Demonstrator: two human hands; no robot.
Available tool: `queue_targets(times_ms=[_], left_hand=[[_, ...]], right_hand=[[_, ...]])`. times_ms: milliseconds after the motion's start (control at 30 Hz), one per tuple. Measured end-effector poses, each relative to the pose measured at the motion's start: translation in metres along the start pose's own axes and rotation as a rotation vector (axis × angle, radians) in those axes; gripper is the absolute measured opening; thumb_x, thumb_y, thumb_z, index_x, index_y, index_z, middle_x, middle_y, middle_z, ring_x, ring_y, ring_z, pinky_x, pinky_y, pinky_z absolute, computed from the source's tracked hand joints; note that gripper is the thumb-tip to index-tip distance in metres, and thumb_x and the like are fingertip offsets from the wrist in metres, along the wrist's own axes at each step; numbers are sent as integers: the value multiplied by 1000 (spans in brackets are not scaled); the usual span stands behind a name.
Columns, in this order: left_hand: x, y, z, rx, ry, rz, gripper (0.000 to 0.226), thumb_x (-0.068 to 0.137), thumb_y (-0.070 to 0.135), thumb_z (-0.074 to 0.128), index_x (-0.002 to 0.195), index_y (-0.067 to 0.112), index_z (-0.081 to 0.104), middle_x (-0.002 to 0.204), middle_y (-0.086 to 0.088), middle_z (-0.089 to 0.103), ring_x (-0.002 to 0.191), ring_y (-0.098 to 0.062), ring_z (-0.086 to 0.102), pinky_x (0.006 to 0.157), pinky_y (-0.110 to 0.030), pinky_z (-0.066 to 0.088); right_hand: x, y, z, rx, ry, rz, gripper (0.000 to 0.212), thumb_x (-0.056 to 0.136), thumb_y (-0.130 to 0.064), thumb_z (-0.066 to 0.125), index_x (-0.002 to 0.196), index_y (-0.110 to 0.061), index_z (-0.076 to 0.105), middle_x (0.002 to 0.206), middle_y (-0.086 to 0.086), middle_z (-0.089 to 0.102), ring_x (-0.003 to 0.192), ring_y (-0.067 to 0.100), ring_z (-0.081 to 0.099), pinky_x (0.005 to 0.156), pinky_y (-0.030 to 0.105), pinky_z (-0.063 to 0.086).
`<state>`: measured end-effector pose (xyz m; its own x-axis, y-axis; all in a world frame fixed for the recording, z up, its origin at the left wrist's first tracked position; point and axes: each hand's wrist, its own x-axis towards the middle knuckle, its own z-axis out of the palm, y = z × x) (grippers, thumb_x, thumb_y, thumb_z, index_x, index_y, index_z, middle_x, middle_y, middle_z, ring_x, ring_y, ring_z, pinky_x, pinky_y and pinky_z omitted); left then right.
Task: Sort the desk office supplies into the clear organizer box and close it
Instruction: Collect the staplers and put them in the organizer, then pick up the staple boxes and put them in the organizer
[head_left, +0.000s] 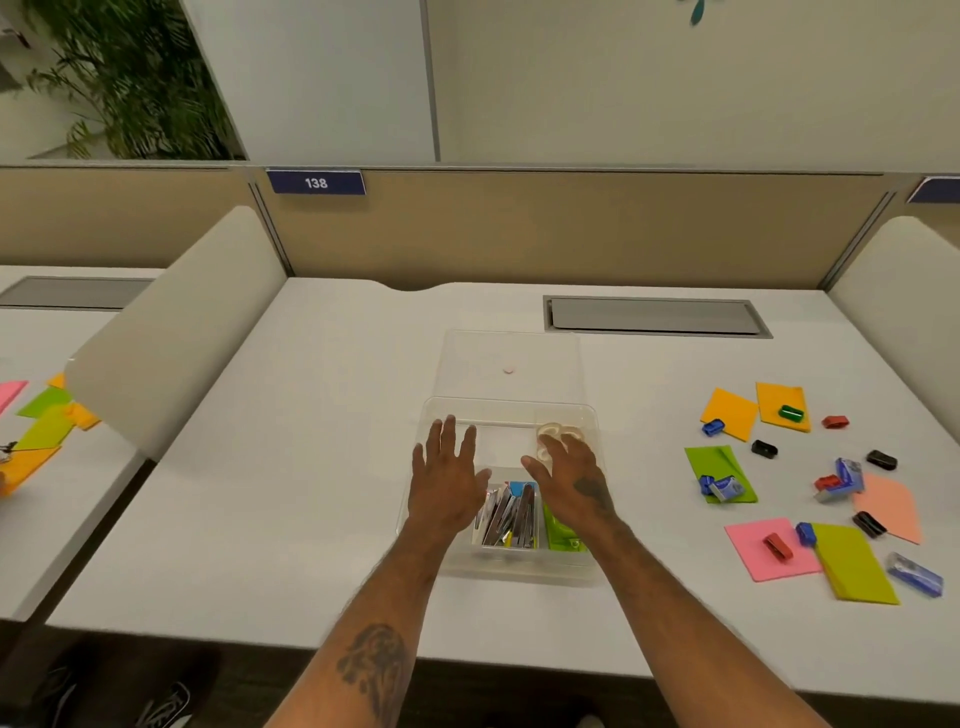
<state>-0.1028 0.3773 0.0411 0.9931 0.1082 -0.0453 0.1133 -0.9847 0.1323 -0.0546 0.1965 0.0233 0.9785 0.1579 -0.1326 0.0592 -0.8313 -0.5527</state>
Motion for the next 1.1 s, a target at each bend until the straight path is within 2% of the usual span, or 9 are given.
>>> queue_targets(times_ms=[200,300,400,633,700,833,933,1000,1100], left_hand=[[-1,1,5,75,12,67,72,97,62,20,153,28,-10,163,-9,-13,149,-29,-16,119,-54,-2],[1,4,8,72,19,90,73,95,65,16,153,30,-12,163,-8,-14,149,-28,-16,118,-54,-3],[3,9,12,63,14,115,73,94,66,14,152,31,-15,162,-8,-15,149,-28,-17,118,-55,-4],[15,53,19,38,0,226,75,93,67,14,152,31,-14,163,-7,-14,149,-27,-16,118,-54,-3],[20,71,22,19,10,272,75,93,68,16,152,32,-12,163,-6,-12,150,-26,-15,119,-53,-3],[30,109,29,9,14,353,75,94,67,21,154,31,-5,164,-6,-6,150,-26,-11,119,-53,1],[42,142,37,-19,-14,408,75,94,67,21,154,31,-6,164,-6,-6,150,-25,-12,119,-51,-1],[51,167,43,-34,-34,439,75,94,66,22,154,30,-6,164,-6,-6,150,-24,-11,120,-50,0],[65,206,52,-37,-64,467,75,95,64,25,155,28,-3,164,-6,-5,151,-24,-8,120,-49,4]], right_hand=[[-11,17,0,-319,41,-30,79,84,-75,10,151,-34,5,161,10,-8,148,31,-11,115,56,11],[-19,25,-6,-440,85,-18,86,78,-77,-5,151,-32,-2,160,14,-11,147,34,-10,115,58,13],[-27,30,-14,-442,107,14,98,68,-78,-24,151,-32,-1,160,15,-8,147,35,-7,114,58,14],[-46,67,-36,-413,169,156,85,78,-74,-1,152,-32,3,160,15,-6,148,34,-5,114,59,13],[-50,81,-45,-400,202,193,88,77,-76,-5,152,-32,7,160,16,0,148,35,-1,114,59,15],[-53,117,-60,-359,203,285,107,60,-81,-28,151,-34,1,161,13,-6,148,33,-6,115,58,12],[-52,147,-76,-365,193,341,109,59,-81,-30,151,-32,-1,161,12,-7,148,32,-6,115,58,11],[-50,167,-90,-353,174,382,100,69,-80,-19,152,-30,3,161,12,-3,148,31,-3,115,57,14],[-45,200,-110,-373,217,416,72,92,-64,19,151,-24,20,159,16,15,147,34,13,111,56,25]])
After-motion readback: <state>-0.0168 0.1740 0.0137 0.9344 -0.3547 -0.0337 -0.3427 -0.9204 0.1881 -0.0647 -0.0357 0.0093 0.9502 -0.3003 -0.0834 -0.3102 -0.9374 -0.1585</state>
